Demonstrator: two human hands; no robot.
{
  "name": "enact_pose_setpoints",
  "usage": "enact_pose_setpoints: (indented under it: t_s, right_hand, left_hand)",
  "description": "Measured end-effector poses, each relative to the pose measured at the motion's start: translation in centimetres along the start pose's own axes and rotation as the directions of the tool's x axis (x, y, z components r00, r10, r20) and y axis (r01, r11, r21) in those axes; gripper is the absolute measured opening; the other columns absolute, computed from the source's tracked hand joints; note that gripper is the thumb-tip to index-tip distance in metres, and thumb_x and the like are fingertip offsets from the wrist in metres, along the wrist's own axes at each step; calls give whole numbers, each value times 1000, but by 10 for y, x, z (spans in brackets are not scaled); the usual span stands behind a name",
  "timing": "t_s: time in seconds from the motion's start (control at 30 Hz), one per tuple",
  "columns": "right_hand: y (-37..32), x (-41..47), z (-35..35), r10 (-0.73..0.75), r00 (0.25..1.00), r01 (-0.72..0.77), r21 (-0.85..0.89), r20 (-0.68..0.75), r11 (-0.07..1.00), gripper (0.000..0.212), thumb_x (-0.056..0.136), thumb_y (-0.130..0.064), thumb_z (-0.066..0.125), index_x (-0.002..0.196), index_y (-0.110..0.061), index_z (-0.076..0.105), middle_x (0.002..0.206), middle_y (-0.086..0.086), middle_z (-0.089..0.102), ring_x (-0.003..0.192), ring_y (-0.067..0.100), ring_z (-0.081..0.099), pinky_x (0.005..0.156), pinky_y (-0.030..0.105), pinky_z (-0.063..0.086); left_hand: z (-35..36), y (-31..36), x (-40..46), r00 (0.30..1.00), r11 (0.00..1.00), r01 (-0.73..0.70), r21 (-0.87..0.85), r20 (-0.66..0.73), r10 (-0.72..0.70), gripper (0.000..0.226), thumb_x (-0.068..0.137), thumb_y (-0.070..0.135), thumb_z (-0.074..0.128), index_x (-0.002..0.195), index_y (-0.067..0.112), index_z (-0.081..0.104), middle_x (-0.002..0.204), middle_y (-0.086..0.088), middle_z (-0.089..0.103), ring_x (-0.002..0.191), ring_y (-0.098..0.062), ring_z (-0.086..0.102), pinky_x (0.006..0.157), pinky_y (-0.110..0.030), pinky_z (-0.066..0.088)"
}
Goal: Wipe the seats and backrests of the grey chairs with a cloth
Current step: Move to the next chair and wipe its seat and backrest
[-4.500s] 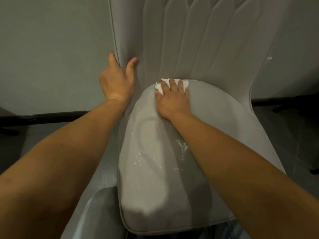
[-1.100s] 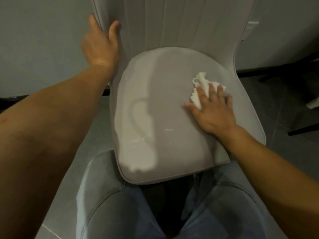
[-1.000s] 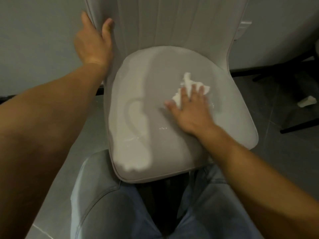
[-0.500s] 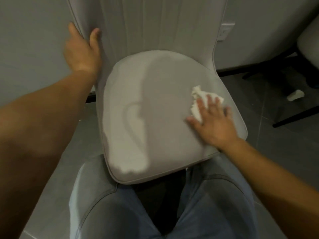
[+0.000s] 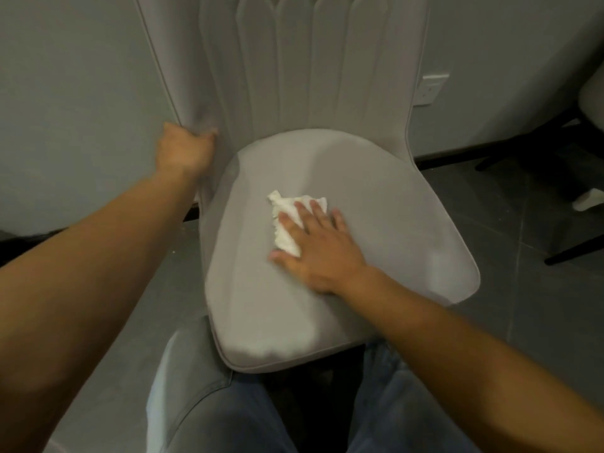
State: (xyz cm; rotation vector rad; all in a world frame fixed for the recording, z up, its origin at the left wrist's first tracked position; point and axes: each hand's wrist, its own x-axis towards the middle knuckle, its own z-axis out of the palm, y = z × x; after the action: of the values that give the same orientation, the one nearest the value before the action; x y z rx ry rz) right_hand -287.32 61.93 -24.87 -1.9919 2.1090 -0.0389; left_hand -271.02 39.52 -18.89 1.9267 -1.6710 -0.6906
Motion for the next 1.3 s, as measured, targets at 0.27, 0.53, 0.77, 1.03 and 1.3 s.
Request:
enact_pose_setpoints:
  t_s: [0.27,0.53,0.77,1.03,1.3]
  right_hand:
    - [95,85,-30,327,943,-327,6,-60,945,94,79,-88,6,158,-36,7,168,3,3,154,26,-3,119,56,-1]
    - [93,148,-47,416,907,-411,84,-60,908,93,83,-85,15,159,-30,12,167,8,6,153,34,-4,121,53,-7]
    - [87,150,-39,365,925,-358,80,-104,930,92,87,-81,17,160,-25,11,167,9,7,153,34,-2,121,52,-6]
    - [64,166,-30,198,958,-187,71,-209,980,67,98,-61,28,155,-27,28,161,9,25,150,31,13,122,49,5]
    - [70,182,-23,173,939,-165,53,-298,985,61,98,-60,26,152,-33,32,158,4,31,149,26,17,122,47,9]
  left_hand:
    - [22,-48,-49,989,941,55,334,112,-97,107,73,84,45,150,15,16,158,-14,8,143,-35,8,112,-57,17]
    - [50,-50,-49,974,969,228,-99,29,-226,78,78,73,56,125,12,48,121,-13,60,108,-34,56,74,-34,40]
    - [59,-40,-50,954,964,267,12,-148,-262,63,75,78,52,94,18,47,104,-12,64,95,-35,60,69,-39,41]
    - [55,-24,-33,945,968,214,-132,-224,-240,97,59,77,66,136,24,42,114,-6,65,104,-33,61,81,-41,46]
    - [-9,40,32,913,920,-221,-324,-401,78,77,50,80,71,108,32,55,90,18,62,80,-4,59,72,-19,45]
